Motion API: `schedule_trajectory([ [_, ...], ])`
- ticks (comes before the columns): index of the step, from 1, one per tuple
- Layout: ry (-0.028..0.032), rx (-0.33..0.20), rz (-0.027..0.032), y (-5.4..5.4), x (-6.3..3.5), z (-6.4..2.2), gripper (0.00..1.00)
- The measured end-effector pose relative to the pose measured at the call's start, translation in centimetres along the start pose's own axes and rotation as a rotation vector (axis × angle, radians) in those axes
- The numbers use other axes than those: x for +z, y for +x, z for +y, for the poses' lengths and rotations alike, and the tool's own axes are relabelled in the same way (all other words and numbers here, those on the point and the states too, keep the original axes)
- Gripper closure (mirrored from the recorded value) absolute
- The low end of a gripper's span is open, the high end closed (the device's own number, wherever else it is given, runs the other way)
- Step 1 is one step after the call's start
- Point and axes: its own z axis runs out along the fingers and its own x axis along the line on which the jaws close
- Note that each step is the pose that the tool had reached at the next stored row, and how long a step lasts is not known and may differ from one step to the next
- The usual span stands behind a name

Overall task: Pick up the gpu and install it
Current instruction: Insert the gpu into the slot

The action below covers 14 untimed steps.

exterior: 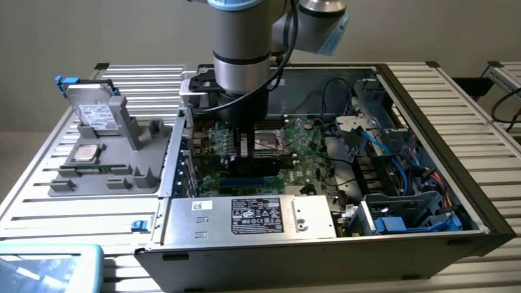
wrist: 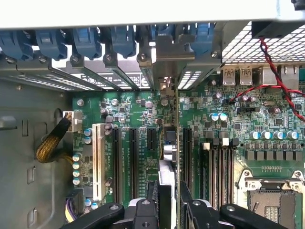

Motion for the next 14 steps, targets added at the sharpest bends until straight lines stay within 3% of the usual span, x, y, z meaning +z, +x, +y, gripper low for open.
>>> schedule_trajectory([
  [14,0.0001,0.000,0.0021,-0.03,0.47,0.01,0.72],
])
